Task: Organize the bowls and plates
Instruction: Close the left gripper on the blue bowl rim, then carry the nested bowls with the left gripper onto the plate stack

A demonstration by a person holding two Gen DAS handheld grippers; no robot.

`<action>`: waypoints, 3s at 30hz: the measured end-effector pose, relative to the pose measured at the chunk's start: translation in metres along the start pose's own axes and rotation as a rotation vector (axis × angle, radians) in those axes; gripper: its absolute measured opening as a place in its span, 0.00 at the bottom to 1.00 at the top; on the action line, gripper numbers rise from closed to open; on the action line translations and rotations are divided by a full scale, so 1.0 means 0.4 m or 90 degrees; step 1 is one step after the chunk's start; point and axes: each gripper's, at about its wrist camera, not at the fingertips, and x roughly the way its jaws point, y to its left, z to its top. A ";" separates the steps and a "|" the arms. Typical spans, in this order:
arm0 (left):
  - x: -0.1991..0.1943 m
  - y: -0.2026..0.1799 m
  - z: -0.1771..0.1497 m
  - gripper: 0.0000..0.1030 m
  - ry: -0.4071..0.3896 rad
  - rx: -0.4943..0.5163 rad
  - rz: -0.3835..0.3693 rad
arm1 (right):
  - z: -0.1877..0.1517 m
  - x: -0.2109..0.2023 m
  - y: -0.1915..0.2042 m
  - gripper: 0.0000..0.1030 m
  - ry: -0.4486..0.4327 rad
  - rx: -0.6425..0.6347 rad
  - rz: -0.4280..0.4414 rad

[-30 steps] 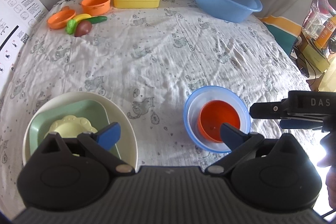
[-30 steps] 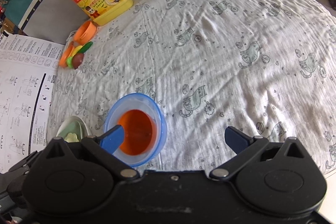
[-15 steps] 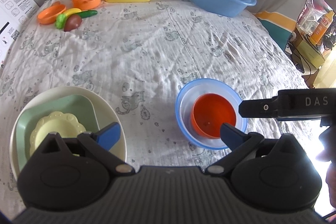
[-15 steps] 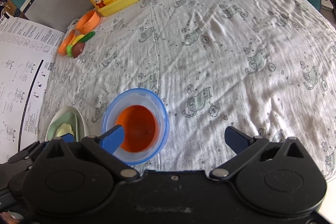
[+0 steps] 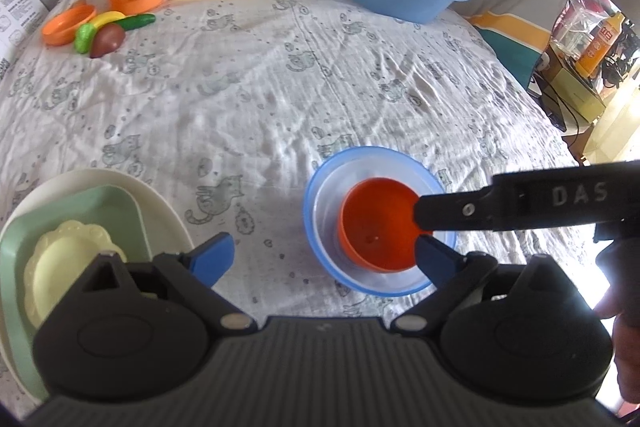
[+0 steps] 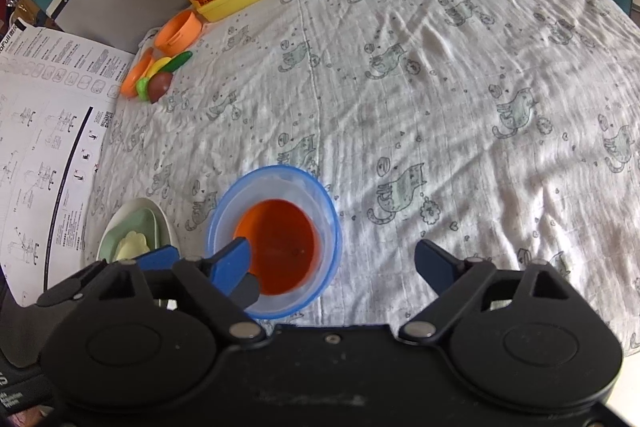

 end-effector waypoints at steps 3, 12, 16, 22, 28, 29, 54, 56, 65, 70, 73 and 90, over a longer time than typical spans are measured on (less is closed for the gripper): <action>0.011 -0.003 0.001 0.85 0.006 -0.001 -0.012 | 0.002 0.014 0.003 0.78 0.009 -0.003 0.010; 0.048 0.000 0.010 0.55 0.038 -0.022 -0.050 | 0.005 0.047 0.011 0.52 0.010 -0.012 0.015; 0.064 0.004 0.009 0.46 0.050 -0.031 -0.057 | 0.005 0.057 0.018 0.40 0.012 -0.018 0.022; 0.058 0.001 0.015 0.42 0.046 -0.032 -0.044 | 0.011 0.056 0.041 0.40 0.004 -0.041 0.005; 0.038 0.004 0.022 0.41 0.033 -0.035 -0.035 | 0.016 0.044 0.063 0.40 -0.003 -0.056 -0.002; 0.034 0.006 0.023 0.41 0.031 -0.036 -0.034 | 0.017 0.043 0.067 0.40 -0.004 -0.058 -0.003; -0.198 0.291 0.028 0.41 -0.062 -0.166 0.068 | 0.061 0.069 0.439 0.40 0.006 -0.193 0.088; -0.215 0.321 0.015 0.41 -0.062 -0.180 0.078 | 0.062 0.081 0.470 0.40 0.018 -0.204 0.098; -0.246 0.400 -0.057 0.41 -0.043 -0.212 0.091 | 0.018 0.131 0.549 0.40 0.070 -0.234 0.111; -0.231 0.411 -0.081 0.41 -0.026 -0.218 0.088 | 0.004 0.160 0.543 0.40 0.095 -0.228 0.104; -0.218 0.417 -0.085 0.41 -0.017 -0.220 0.086 | -0.002 0.171 0.539 0.40 0.104 -0.226 0.099; -0.165 0.430 -0.087 0.46 0.009 -0.222 0.083 | 0.007 0.229 0.520 0.42 0.135 -0.202 0.095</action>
